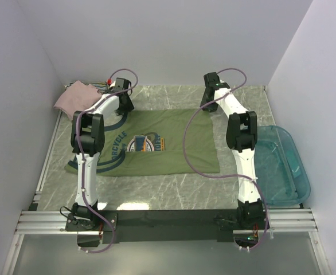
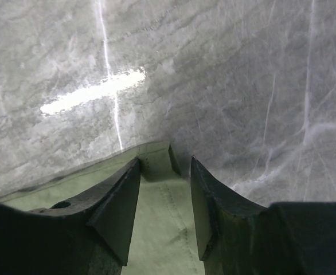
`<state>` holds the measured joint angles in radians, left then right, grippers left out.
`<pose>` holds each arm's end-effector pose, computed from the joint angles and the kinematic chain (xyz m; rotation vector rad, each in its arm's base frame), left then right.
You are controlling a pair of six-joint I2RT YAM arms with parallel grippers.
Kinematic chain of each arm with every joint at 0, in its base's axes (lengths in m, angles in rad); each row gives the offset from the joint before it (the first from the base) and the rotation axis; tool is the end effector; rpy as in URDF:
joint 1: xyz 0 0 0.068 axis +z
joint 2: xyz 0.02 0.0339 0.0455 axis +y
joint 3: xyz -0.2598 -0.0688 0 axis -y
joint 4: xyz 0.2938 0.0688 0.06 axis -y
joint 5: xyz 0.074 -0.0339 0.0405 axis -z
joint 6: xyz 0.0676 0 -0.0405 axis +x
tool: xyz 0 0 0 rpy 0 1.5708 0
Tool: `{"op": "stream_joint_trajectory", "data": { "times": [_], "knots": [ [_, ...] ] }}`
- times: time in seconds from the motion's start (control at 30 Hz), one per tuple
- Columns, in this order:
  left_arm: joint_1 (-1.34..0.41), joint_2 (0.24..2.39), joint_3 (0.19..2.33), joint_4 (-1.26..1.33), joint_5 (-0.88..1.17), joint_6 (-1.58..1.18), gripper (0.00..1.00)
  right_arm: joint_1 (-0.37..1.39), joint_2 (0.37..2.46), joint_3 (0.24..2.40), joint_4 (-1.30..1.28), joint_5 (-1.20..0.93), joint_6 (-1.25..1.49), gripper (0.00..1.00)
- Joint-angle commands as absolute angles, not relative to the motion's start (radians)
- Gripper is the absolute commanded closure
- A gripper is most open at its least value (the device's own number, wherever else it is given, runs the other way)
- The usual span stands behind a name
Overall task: Fold and stack the tank tops
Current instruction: Fold the tank top
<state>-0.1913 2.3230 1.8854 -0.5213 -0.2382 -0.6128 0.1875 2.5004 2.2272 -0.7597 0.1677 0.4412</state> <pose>0.5619 -0.0926 0.1187 -0.6127 2.4143 -0.0335 0.5910 0.1006 0.1266 0.3857 2.5517 0.0137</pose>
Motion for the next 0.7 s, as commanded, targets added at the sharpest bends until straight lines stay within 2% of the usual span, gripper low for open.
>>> {"op": "stream_joint_trajectory", "data": {
  "times": [0.0, 0.3, 0.47, 0.67],
  "knots": [
    [-0.183, 2.341, 1.931, -0.522, -0.227, -0.594, 0.47, 0.195, 2.517, 2.287, -0.782, 0.187, 0.471, 0.53],
    [-0.179, 2.345, 1.914, -0.496, -0.204, -0.600, 0.50, 0.193, 2.536, 2.295, -0.773, 0.166, 0.543, 0.59],
    [-0.178, 2.322, 1.881, -0.460, -0.190, -0.611, 0.57, 0.195, 2.513, 2.246, -0.743, 0.172, 0.558, 0.62],
    [-0.175, 2.281, 1.839, -0.387, -0.199, -0.623, 0.64, 0.192, 2.464, 2.189, -0.701, 0.167, 0.551, 0.60]
  ]
}}
